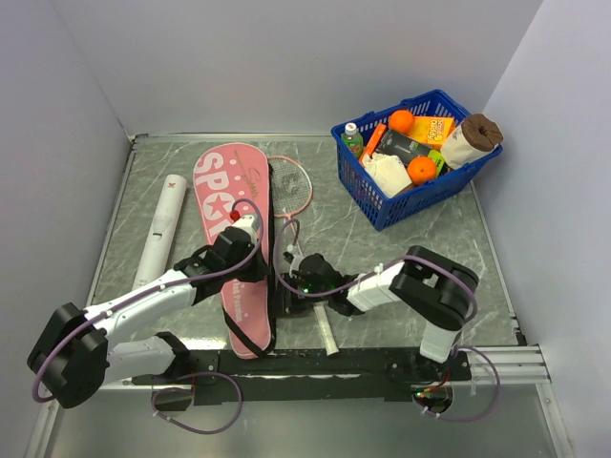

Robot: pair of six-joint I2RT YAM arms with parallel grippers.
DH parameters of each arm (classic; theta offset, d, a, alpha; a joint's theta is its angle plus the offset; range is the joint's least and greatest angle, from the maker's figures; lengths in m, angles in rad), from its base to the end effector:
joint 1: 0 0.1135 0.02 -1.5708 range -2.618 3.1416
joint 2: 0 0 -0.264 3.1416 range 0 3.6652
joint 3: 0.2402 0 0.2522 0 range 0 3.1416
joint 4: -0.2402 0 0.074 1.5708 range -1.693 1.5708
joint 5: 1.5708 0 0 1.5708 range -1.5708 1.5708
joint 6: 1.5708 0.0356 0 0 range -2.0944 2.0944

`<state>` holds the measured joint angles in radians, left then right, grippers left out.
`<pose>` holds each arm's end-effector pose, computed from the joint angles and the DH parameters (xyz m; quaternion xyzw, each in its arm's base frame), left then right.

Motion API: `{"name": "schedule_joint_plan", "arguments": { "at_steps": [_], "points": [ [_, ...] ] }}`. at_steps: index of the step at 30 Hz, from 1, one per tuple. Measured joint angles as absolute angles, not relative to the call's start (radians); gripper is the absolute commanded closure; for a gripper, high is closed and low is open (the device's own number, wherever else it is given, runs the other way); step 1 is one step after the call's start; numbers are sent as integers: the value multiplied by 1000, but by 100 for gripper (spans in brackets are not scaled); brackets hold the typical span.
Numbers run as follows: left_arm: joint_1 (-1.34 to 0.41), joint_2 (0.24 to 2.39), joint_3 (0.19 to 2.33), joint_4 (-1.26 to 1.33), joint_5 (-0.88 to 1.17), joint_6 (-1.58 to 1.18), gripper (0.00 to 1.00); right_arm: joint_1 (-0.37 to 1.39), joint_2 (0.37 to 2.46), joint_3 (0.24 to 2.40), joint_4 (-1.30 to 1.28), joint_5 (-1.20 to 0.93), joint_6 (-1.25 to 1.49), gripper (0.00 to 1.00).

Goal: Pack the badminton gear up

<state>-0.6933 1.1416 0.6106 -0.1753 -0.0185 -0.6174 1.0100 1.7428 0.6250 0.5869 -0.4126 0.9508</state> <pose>0.1813 -0.1498 0.2101 0.0306 0.9075 -0.2486 0.3372 0.1572 0.2771 0.1256 -0.1269 0.8461 0.5029 0.1230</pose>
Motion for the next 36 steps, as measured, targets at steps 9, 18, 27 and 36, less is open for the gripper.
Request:
{"name": "schedule_joint_plan", "arguments": {
  "at_steps": [9,18,27,36],
  "points": [
    [-693,1114,610,-191,3,-612,99,1044,1928,698,811,-492,1021,71],
    [-686,1080,604,-204,2,-602,99,1054,2000,714,961,-537,1065,63],
    [-691,1065,604,-199,1,-605,99,1047,1769,688,710,-520,941,57],
    [-696,1012,604,-207,-66,-615,99,950,1496,783,151,-285,688,53]
  ]
}}
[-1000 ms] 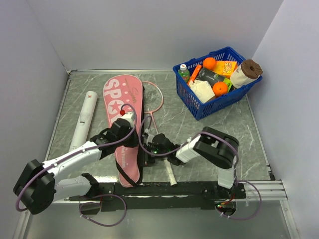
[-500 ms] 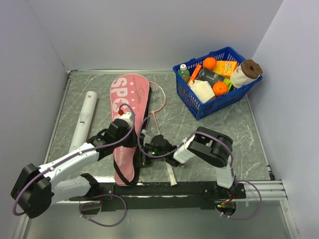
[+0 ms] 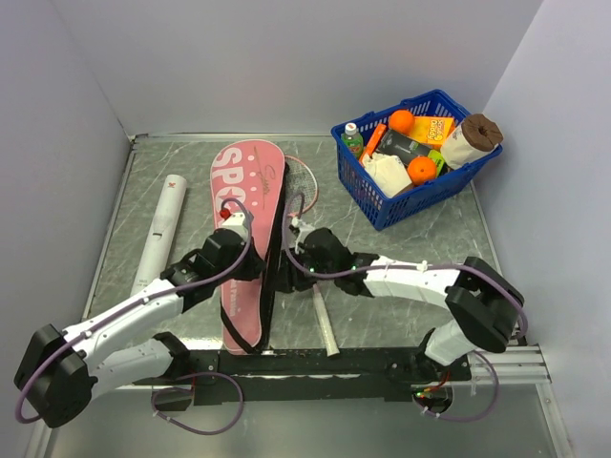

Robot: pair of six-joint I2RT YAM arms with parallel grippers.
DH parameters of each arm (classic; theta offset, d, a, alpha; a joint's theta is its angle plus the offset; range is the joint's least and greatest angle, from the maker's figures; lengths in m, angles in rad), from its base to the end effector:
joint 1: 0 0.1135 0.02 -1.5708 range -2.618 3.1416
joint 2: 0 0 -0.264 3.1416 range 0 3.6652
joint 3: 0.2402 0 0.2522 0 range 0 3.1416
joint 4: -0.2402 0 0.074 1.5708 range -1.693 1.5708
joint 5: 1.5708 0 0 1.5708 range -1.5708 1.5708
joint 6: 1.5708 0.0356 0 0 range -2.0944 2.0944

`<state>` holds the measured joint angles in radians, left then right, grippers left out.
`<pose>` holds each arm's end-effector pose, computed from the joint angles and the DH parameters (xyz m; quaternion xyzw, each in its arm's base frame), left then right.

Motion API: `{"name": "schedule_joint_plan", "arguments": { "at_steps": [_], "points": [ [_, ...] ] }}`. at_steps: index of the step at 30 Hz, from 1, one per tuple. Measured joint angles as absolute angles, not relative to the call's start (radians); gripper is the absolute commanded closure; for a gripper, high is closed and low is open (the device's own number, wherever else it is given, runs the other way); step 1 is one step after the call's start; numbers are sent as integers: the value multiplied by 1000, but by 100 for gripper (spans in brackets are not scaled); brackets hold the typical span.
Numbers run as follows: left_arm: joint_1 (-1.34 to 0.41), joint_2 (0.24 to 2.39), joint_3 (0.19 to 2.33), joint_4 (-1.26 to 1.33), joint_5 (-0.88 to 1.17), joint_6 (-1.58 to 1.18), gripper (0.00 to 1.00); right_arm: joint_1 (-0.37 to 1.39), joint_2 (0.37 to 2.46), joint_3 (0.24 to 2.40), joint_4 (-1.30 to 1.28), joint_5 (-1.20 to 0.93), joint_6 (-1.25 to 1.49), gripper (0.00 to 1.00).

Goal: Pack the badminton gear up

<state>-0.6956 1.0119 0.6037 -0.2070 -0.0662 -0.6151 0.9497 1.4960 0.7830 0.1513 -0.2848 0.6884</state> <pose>0.1689 -0.1380 0.2320 0.0205 0.8874 -0.2568 0.3823 0.1760 0.2631 0.2043 -0.1809 0.8502 0.4344 0.2360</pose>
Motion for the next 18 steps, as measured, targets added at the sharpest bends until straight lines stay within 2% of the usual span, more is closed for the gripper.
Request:
{"name": "schedule_joint_plan", "arguments": {
  "at_steps": [8,18],
  "points": [
    [-694,976,604,-221,-134,-622,99,788,1549,922,-167,-73,537,52],
    [-686,929,593,-230,-156,-649,99,752,1819,1113,-257,56,454,52]
  ]
}}
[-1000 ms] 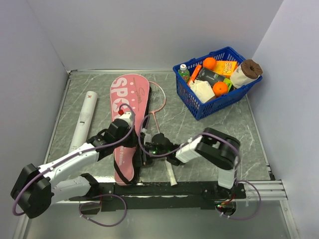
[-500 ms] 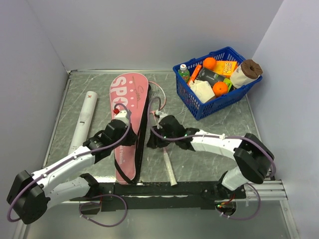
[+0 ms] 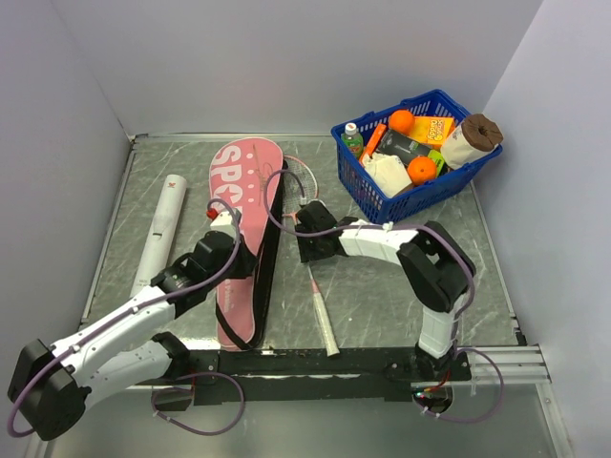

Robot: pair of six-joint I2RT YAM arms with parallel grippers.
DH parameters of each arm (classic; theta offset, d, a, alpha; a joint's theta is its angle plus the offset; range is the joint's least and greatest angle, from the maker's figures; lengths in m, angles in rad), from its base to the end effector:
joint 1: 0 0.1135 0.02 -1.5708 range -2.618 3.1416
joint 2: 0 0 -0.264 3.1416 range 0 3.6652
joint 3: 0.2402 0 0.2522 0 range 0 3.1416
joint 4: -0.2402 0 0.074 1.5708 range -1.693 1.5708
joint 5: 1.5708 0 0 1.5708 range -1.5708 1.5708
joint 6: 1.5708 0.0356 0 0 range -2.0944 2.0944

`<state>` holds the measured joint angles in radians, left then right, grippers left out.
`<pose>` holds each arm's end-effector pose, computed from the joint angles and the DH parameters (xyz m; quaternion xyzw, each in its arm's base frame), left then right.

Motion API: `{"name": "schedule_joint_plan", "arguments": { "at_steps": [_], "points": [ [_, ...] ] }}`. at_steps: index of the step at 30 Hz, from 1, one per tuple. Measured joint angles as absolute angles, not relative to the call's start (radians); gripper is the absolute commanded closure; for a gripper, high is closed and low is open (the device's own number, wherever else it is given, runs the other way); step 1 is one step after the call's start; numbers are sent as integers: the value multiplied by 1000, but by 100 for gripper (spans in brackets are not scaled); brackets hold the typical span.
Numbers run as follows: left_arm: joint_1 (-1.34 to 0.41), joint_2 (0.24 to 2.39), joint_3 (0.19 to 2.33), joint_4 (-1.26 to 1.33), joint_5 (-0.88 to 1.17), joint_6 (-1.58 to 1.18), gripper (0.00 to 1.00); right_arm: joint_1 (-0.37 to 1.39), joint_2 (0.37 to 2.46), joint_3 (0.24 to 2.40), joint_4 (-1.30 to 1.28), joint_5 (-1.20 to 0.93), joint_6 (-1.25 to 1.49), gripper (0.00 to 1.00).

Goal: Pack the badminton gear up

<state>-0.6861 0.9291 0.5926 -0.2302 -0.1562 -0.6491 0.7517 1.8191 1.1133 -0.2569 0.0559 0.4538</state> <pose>0.1622 -0.1257 0.2421 -0.0214 0.8745 -0.2433 0.4191 0.2737 0.2531 0.1663 -0.1333 0.9444 0.1477 0.2617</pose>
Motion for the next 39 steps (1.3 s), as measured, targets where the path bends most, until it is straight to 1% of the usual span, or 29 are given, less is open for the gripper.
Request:
{"name": "schedule_joint_plan", "arguments": {
  "at_steps": [5,7,8,9,11,12,20,26,29,33,39],
  "points": [
    [-682,901,569,-231,-165,-657,99,752,1880,1188,-285,85,445,54],
    [-679,896,561,-230,-170,-661,99,751,1905,1216,-284,89,443,61],
    [-677,894,559,-231,-171,-664,99,751,1917,1224,-284,89,443,65],
    [-676,894,556,-230,-174,-666,99,750,1922,1230,-285,91,443,79],
    [-672,895,554,-230,-174,-667,99,750,1929,1232,-282,94,439,92],
    [-670,897,554,-229,-174,-667,99,749,1931,1234,-285,98,440,100],
    [-646,923,554,-207,-173,-667,99,747,1922,1224,-284,105,455,100],
    [-636,950,554,-197,-173,-666,99,750,1827,1150,-364,105,456,100],
    [-632,963,557,-192,-173,-665,99,757,1736,1102,-420,109,460,100],
    [-627,981,570,-187,-172,-662,99,793,1565,1000,-484,109,488,100],
    [-625,995,584,-177,-163,-662,99,907,1374,890,-588,147,556,100]
  ]
}}
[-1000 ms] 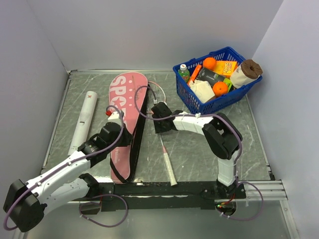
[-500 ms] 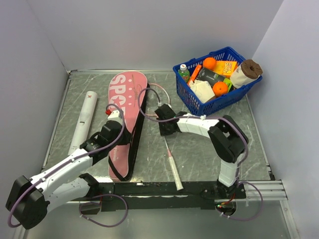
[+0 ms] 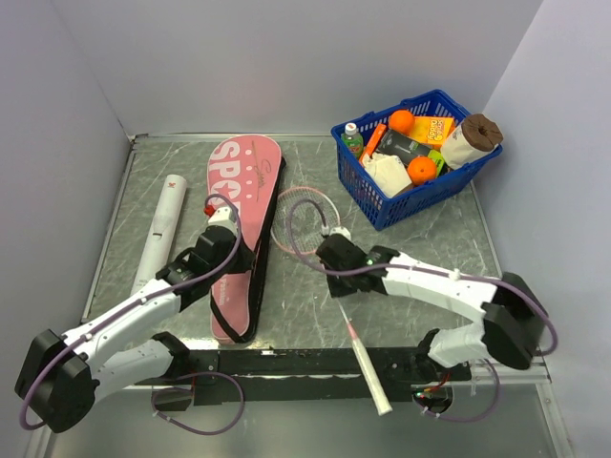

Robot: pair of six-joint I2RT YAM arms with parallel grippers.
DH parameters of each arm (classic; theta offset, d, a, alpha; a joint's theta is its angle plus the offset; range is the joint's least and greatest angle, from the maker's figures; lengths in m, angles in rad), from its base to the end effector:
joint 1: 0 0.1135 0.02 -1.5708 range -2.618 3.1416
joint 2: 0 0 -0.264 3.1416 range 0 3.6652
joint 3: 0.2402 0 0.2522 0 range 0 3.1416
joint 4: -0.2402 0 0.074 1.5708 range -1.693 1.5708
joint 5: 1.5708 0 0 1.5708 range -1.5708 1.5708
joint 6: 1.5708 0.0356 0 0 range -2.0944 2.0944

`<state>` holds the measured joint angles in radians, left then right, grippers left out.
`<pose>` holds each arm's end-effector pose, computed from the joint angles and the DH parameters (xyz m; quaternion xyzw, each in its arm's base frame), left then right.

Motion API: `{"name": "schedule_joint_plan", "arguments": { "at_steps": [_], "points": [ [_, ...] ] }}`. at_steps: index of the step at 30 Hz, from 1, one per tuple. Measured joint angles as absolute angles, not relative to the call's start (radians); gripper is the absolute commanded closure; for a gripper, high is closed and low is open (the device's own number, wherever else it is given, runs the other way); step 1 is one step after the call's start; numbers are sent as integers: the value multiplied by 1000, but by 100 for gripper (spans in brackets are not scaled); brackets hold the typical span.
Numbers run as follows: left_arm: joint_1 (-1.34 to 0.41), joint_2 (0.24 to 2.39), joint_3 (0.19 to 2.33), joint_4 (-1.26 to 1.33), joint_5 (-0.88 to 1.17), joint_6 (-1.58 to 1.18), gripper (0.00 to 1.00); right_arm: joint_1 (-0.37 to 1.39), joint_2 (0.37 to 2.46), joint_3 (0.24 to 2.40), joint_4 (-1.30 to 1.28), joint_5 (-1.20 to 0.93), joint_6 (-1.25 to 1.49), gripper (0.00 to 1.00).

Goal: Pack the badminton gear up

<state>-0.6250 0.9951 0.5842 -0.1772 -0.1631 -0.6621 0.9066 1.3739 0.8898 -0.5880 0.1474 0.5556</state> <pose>0.1782 -0.1215 0.2316 -0.0547 0.8779 -0.2247 0.4193 0.1677 0.2057 0.2156 -0.1508 0.9548 0.1112 0.2309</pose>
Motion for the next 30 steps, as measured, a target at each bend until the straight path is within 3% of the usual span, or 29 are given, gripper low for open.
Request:
{"name": "schedule_joint_plan", "arguments": {
  "at_steps": [14,30],
  "points": [
    [-623,999,628,-183,-160,-649,99,1075,1005,777,-812,257,738,100],
    [-621,986,645,-185,-83,-650,99,1124,1237,868,-748,243,730,100]
  ]
}}
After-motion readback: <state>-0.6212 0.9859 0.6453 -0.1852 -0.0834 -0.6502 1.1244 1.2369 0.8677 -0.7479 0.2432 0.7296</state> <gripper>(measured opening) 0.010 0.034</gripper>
